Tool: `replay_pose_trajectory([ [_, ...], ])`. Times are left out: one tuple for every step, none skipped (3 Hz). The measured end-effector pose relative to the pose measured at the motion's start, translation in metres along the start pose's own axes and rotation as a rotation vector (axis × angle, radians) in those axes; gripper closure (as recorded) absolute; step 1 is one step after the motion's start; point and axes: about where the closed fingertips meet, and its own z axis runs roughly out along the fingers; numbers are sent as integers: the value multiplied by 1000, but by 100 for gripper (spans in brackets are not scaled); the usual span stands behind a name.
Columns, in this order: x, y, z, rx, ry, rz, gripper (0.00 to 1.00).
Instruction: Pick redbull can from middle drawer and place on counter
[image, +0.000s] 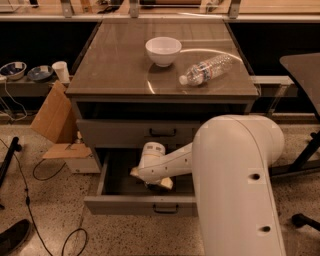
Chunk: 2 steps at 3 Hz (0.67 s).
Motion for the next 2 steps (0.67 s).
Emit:
replay_pose_trajectory([
  [-3,3,8,-11,5,25,0],
  [0,0,3,1,33,45,0],
])
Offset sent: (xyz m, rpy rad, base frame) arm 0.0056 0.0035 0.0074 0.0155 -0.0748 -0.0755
